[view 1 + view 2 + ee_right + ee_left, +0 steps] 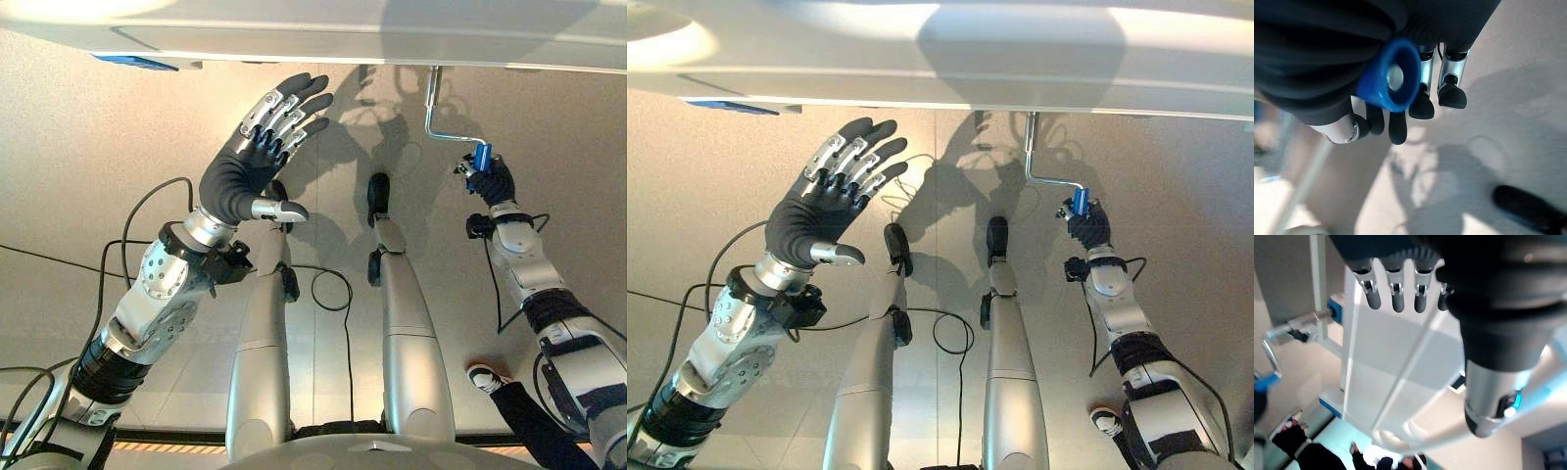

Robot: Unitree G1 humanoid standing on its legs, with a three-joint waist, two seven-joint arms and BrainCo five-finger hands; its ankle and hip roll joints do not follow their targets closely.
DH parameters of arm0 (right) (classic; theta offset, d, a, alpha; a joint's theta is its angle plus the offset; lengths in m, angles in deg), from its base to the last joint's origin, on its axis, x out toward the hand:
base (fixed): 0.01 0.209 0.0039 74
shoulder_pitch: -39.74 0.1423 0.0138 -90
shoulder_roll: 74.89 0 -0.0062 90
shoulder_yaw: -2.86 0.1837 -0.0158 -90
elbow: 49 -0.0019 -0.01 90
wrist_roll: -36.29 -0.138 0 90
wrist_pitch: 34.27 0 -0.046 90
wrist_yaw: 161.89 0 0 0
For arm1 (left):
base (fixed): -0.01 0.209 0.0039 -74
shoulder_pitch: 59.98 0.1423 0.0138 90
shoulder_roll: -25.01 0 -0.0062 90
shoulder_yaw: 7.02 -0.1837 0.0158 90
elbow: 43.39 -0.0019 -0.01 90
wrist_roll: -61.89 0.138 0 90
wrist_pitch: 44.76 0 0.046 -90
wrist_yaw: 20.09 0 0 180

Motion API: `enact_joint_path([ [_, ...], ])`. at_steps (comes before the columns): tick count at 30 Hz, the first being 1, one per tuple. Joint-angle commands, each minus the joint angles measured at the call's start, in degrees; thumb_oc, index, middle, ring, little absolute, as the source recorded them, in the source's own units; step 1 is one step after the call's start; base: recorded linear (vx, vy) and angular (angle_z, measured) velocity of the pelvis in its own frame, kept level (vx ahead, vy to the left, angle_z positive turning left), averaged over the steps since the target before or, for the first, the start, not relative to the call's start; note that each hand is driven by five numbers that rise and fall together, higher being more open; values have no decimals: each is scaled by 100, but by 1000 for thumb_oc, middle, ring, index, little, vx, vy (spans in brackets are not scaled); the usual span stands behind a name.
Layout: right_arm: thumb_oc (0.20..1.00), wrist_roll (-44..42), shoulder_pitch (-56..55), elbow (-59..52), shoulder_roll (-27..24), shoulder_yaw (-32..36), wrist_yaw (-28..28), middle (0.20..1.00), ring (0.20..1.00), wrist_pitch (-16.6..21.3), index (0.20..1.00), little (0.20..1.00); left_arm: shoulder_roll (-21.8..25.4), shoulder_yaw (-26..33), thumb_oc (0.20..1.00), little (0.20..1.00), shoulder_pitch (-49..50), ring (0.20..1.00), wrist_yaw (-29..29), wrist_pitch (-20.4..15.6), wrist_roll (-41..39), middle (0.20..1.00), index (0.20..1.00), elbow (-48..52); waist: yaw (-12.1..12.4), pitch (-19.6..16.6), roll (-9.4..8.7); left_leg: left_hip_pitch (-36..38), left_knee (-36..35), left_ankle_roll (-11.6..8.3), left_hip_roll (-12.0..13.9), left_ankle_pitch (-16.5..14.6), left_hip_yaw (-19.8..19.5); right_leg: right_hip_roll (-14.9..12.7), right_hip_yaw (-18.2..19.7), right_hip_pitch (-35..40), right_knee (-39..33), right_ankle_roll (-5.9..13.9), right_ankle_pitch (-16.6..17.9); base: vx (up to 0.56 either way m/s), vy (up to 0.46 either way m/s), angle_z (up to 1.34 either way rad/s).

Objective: Raise the hospital bed

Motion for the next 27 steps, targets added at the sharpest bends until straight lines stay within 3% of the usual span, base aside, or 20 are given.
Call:
enact_joint_path([
  [1,200,-487,378,1249,-629,-30,4,200,200,-478,200,200,-91,-130,1000,1000,-253,1000,-25,-200,-21,1000,1000,240,140,-63,324,147,684,-205,7,-742,-39,206,-331,238,-387,268,208,-10,14,3],
  [10,200,-350,1227,2427,13,-493,229,200,200,-886,200,200,-380,-274,1000,1000,-491,1000,-160,-164,33,1000,1000,111,363,-63,536,-140,853,-140,-56,-789,-72,165,-315,0,-266,239,180,-9,21,3],
  [16,200,-321,1398,2518,329,-551,217,200,200,-979,200,200,-549,-287,1000,1000,-546,1000,-251,-107,88,1000,1000,82,429,-63,612,-341,940,-118,-85,-800,-82,135,-332,-176,-185,233,170,-8,15,5],
  [27,200,478,1951,2346,1382,-1308,242,200,200,-1207,200,200,-859,-242,1000,1000,-607,1000,-525,-39,212,1000,1000,36,486,-63,675,-569,1032,-95,-124,-800,-63,104,-286,-365,-155,225,203,1,13,0],
])
